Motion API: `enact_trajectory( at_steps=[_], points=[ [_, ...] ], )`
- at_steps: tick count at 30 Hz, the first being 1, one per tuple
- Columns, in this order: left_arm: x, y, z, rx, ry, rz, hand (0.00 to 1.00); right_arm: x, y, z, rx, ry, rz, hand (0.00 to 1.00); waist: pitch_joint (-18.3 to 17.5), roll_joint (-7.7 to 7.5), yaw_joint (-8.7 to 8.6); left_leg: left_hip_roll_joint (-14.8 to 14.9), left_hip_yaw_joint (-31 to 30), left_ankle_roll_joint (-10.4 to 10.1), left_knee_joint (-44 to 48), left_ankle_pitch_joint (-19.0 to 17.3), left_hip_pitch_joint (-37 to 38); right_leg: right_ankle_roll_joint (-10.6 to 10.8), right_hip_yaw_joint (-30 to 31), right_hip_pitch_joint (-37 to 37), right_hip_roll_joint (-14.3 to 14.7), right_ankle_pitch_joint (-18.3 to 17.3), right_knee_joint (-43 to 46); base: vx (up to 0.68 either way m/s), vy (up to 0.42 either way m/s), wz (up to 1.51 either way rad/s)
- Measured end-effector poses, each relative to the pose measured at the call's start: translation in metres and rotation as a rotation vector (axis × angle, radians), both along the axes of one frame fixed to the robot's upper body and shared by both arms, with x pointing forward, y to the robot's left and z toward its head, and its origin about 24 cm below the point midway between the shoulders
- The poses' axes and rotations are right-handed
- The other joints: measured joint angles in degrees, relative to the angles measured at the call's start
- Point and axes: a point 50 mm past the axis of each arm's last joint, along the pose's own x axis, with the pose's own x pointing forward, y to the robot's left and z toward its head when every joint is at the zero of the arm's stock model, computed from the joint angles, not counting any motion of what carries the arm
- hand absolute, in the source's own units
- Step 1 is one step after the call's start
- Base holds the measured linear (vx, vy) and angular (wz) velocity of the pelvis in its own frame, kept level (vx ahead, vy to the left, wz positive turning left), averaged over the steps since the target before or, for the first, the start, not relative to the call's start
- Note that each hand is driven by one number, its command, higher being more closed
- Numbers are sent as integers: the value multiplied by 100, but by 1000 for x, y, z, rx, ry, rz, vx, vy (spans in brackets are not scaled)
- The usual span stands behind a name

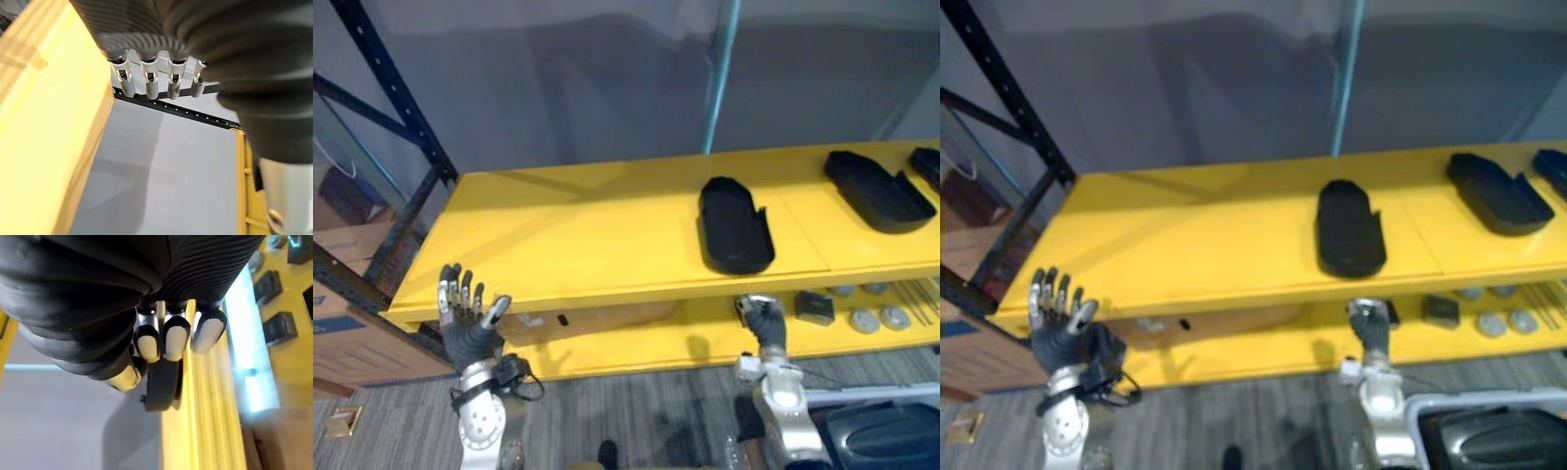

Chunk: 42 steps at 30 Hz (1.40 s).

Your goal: Walk over and take plastic housings, then place them on the shelf

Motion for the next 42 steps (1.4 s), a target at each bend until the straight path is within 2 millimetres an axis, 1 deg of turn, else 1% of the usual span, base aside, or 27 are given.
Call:
enact_trajectory(
  at_steps=[5,9,12,14,16,20,23,24,26,27,31,35,40,42],
  points=[
    [0,2,-2,11,12,-13,0,2,0,1,7,-4,-2,100,36,-51,58,-17,-14,-13,1,17,-10,2,-2,2,-12,1,11,-7,0,0],
    [0,3,-1,13,11,-9,0,11,0,10,-1,-43,-9,100,273,-71,70,-15,-8,9,6,2,-76,-22,-7,-36,-18,-21,45,-45,-1,3],
    [1,3,-1,13,7,-10,0,20,-3,21,-19,-83,-20,100,515,-76,89,-23,-4,15,17,42,-159,3,-2,-205,-50,-86,266,-39,2,7],
    [5,2,3,15,-13,-14,0,29,-4,33,-21,-132,-33,100,713,-88,125,-26,-42,28,40,104,-270,-4,-6,-341,-52,-102,388,-29,-1,12],
    [8,2,6,19,-28,-18,0,36,-3,43,-19,-173,-39,100,836,-99,144,-31,-54,33,40,103,-289,-9,-9,-361,-51,-107,407,-5,-3,6],
    [9,5,9,49,-29,-26,0,41,0,63,-23,-258,-21,100,896,-71,153,-60,-51,76,41,71,-286,-12,-2,-400,-79,-184,512,29,2,1],
    [9,6,9,49,-29,-25,0,43,-1,69,-34,-282,-15,100,942,-56,159,-65,-45,99,43,50,-261,-17,3,-400,-97,-229,569,42,12,0],
    [9,6,9,49,-28,-25,0,44,-2,71,-40,-289,-13,100,1011,-57,167,-68,-44,96,43,35,-211,-21,8,-390,-135,-283,643,0,0,0],
    [9,5,8,49,-27,-26,0,46,-3,76,-49,-304,-12,100,1086,-51,168,-69,-42,91,206,-60,-219,-23,11,-385,-149,-342,735,4,-13,-2],
    [9,6,8,49,-27,-26,0,48,-3,79,-52,-314,-10,100,1154,-37,192,-64,-22,82,487,-204,-314,-33,22,-354,-149,-361,770,13,-25,-5],
    [7,6,6,49,-16,-28,0,49,-5,81,-56,-317,-16,100,1189,-6,196,-51,-29,71,1021,-562,-407,-30,13,-209,-150,-497,854,28,-28,-2],
    [6,6,5,49,-5,-30,0,49,-10,80,-56,-312,-39,100,1188,-2,198,-28,-25,36,1300,-703,-509,-40,13,-202,-132,-521,889,0,0,0],
    [3,6,1,48,23,-30,0,49,-14,80,-55,-303,-57,100,1196,13,197,-54,-12,78,1522,-826,-592,-66,26,-193,-138,-536,928,3,3,-1],
    [2,6,0,47,29,-29,0,51,-16,79,-55,-299,-64,100,1200,20,203,-59,-4,66,1590,-878,-598,-81,43,-191,-141,-548,967,0,0,0]
  ],
)
